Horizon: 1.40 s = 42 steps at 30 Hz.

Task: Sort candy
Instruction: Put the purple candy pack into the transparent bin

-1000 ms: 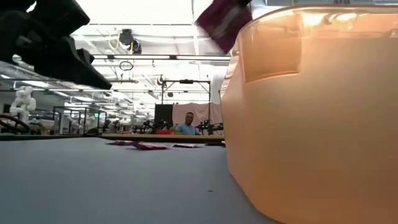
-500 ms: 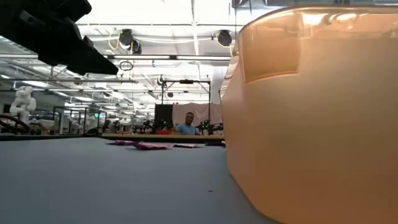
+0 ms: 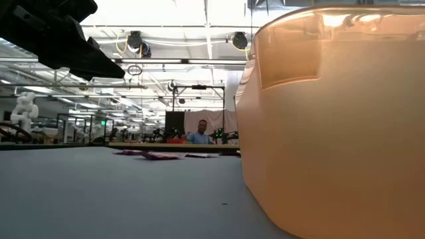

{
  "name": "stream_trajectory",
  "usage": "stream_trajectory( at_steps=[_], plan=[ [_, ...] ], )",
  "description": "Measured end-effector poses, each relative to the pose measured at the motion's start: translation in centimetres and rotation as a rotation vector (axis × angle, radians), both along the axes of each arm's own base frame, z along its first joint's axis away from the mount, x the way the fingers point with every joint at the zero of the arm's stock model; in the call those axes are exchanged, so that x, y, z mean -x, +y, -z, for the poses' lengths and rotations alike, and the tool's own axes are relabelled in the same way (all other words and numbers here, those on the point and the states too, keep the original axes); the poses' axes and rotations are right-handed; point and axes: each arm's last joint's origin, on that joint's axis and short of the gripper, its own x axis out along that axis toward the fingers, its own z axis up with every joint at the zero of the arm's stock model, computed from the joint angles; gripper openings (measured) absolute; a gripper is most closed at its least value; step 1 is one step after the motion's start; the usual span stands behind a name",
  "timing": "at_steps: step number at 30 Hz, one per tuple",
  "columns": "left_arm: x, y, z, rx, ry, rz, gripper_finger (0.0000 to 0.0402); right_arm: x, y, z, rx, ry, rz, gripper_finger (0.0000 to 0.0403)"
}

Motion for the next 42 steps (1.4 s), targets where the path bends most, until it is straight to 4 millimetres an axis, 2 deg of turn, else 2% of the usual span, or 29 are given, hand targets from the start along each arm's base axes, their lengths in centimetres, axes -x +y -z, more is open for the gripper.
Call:
stream_trajectory(
  at_steps=[24,29,38,42],
  plan=[
    [0.0,0.0,-0.1,0.007,-0.01,-0.001,0.0077,1.9,1.9,0.3,0.3,0.161,-0.34,0.0],
    [-0.2,-0.1,-0.4,0.025,-0.038,-0.001,0.0077,2.2,2.1,0.4,0.239,0.2,-0.37,0.0],
    [-0.2,-0.1,-0.4,0.05,-0.045,-0.008,0.0077,2.6,2.5,0.9,-0.045,0.322,-0.354,0.0],
    [-0.2,-0.2,-0.3,0.085,-0.039,-0.002,0.0077,2.7,2.8,1.8,-0.129,0.378,-0.313,0.0]
  ],
)
